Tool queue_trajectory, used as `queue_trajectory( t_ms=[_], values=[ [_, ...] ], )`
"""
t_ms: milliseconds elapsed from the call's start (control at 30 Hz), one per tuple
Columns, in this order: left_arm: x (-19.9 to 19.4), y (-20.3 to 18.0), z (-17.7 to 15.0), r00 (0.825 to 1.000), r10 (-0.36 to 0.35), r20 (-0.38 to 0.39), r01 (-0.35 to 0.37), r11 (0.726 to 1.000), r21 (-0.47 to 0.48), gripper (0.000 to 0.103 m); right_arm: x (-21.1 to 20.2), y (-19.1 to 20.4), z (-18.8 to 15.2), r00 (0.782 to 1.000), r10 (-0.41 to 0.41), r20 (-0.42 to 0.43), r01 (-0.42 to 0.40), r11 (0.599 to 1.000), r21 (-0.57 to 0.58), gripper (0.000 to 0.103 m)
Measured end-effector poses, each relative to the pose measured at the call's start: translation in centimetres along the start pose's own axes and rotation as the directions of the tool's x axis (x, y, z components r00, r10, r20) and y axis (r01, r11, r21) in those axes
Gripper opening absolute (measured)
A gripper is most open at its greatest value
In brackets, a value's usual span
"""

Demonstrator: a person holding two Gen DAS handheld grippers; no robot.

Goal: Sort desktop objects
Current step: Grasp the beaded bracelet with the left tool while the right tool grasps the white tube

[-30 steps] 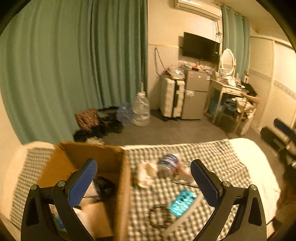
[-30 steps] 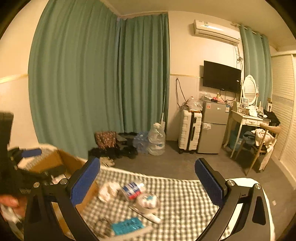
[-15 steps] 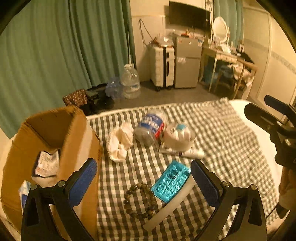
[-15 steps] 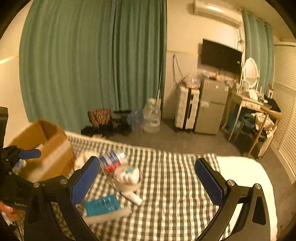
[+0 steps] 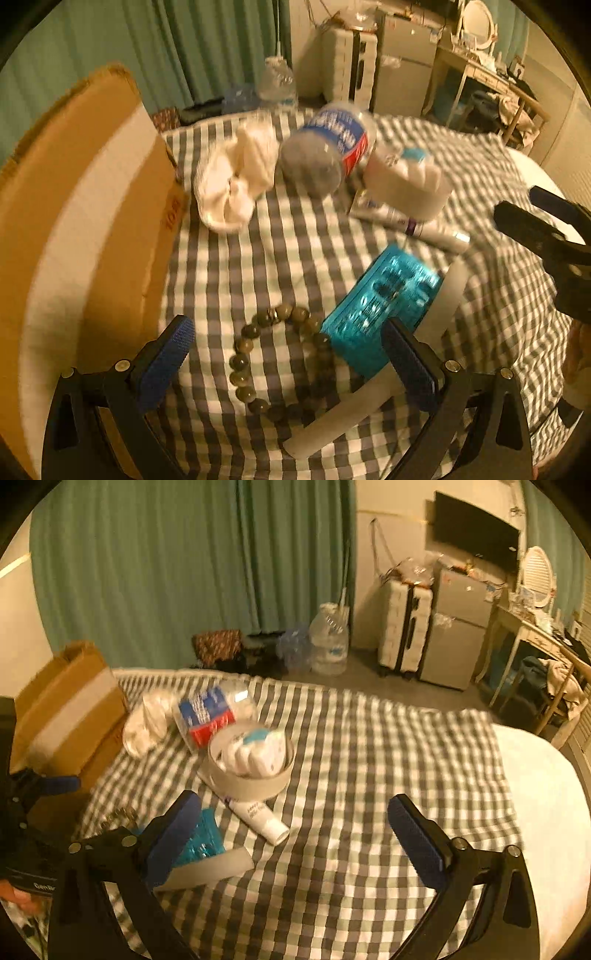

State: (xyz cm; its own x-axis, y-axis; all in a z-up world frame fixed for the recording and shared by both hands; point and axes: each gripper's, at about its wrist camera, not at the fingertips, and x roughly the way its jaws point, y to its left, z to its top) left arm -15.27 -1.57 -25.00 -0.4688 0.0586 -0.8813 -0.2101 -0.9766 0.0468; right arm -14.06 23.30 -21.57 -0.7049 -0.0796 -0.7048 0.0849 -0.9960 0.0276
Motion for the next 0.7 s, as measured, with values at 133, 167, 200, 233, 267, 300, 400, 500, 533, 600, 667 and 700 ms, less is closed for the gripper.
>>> queue_trajectory(
  t_ms=[133,167,200,233,267,300,400,500,533,600,667,700],
  values=[
    [1.5,0.3,-0.9,0.998,0.002,-0.060,-0.002,1.000,0.001,0.103,2.8,0.6,-0.7,0.998,0.010,-0.068,-0.012,0.999,-0.034,0.081],
    [1.8,0.2,-1.1,0.998,0.005,-0.068,-0.004,1.000,0.004,0.103,3.5,0.8,-0.8,0.996,0.009,-0.084,-0.013,0.999,-0.045,0.079],
    [2.1,0.2,-1.3,0.997,0.006,-0.078,-0.005,1.000,0.008,0.103,4.1,1.0,-0.9,0.995,0.010,-0.101,-0.017,0.998,-0.063,0.077],
    [2.3,0.3,-1.5,0.997,0.003,-0.081,-0.002,1.000,0.006,0.103,4.6,1.4,-1.0,0.993,0.007,-0.114,-0.016,0.996,-0.085,0.076],
    [2.4,0.5,-1.7,0.997,-0.007,-0.079,0.006,1.000,-0.005,0.103,5.0,1.8,-1.0,0.993,0.002,-0.120,-0.015,0.994,-0.104,0.075],
    [2.5,0.6,-1.8,0.997,-0.016,-0.079,0.014,1.000,-0.015,0.103,5.3,2.1,-1.1,0.992,0.006,-0.123,-0.021,0.993,-0.119,0.075],
    [2.7,1.1,-2.0,0.996,-0.040,-0.078,0.037,0.998,-0.041,0.103,6.3,2.8,-1.3,0.991,0.016,-0.130,-0.034,0.990,-0.136,0.075],
    [2.9,1.5,-2.3,0.995,-0.068,-0.078,0.063,0.996,-0.062,0.100,7.5,2.6,-1.7,0.986,0.030,-0.162,-0.050,0.992,-0.119,0.060],
    [2.8,1.6,-2.3,0.993,-0.090,-0.077,0.084,0.994,-0.070,0.099,7.7,2.4,-1.9,0.985,0.028,-0.169,-0.047,0.992,-0.113,0.060],
    [2.8,1.8,-2.3,0.990,-0.120,-0.074,0.115,0.991,-0.069,0.084,7.6,2.3,-2.1,0.987,0.034,-0.157,-0.051,0.993,-0.103,0.054],
    [2.2,1.4,-2.3,0.986,-0.155,-0.067,0.151,0.987,-0.054,0.063,7.4,2.5,-2.0,0.986,0.033,-0.162,-0.052,0.992,-0.116,0.044],
    [2.0,1.2,-2.3,0.983,-0.175,-0.064,0.172,0.984,-0.051,0.043,7.2,2.8,-2.0,0.986,0.028,-0.165,-0.050,0.990,-0.130,0.038]
  ],
)
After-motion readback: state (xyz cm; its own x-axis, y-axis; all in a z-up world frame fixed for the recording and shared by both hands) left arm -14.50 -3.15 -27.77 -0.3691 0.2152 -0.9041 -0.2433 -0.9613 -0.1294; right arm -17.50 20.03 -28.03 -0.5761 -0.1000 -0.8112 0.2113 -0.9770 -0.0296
